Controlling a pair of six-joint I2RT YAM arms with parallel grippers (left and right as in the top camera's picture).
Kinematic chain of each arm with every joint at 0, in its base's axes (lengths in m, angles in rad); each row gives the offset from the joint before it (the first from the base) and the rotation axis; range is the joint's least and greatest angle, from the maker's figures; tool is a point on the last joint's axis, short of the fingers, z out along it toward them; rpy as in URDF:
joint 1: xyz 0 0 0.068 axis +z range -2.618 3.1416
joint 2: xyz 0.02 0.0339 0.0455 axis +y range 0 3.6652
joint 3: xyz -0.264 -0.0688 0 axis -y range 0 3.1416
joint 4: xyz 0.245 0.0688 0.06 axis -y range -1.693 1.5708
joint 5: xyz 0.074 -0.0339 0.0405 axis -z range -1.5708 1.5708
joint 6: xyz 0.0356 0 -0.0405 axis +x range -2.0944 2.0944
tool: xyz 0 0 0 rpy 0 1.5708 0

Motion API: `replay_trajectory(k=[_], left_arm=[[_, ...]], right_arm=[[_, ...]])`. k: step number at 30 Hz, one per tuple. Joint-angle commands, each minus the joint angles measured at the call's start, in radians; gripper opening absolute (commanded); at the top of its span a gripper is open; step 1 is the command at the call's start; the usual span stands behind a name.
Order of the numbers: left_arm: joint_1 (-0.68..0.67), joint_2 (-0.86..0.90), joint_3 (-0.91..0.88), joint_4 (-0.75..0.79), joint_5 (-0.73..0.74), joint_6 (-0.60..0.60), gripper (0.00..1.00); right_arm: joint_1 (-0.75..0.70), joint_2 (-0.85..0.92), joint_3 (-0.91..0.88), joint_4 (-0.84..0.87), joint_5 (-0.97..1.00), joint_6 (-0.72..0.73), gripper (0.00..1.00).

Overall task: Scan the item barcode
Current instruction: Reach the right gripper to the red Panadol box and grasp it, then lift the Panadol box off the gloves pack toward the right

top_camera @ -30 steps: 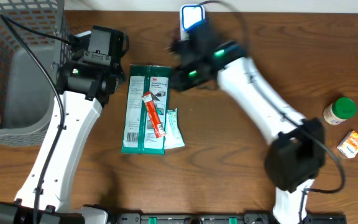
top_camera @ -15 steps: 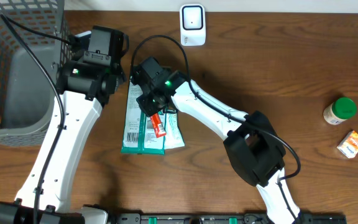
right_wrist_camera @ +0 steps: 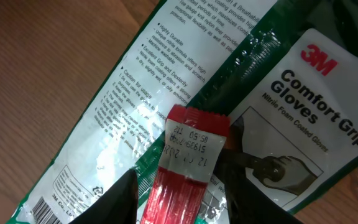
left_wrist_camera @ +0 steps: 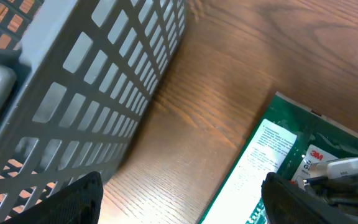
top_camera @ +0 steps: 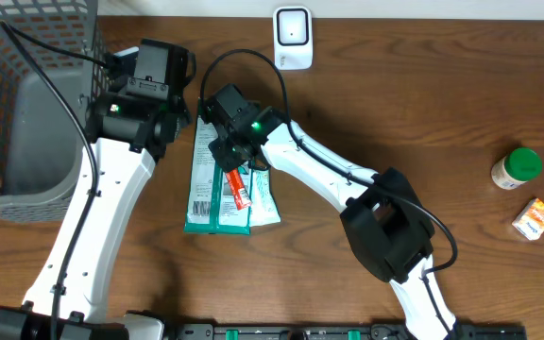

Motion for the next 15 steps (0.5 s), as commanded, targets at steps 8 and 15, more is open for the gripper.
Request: replay_trajectory(k=[8,15], left_arm=[[0.002,0.004,-0.005,-0.003,-0.013,0.013,0.82],[0.002,0.004,-0.005,-0.003,-0.013,0.013,0.82]], right_arm=[[0.013,0.080,-0.001,0.013,0.012,0.051,0.29],[-0.021,0.010,0.011,-0.006,0.013,0.051,0.01]])
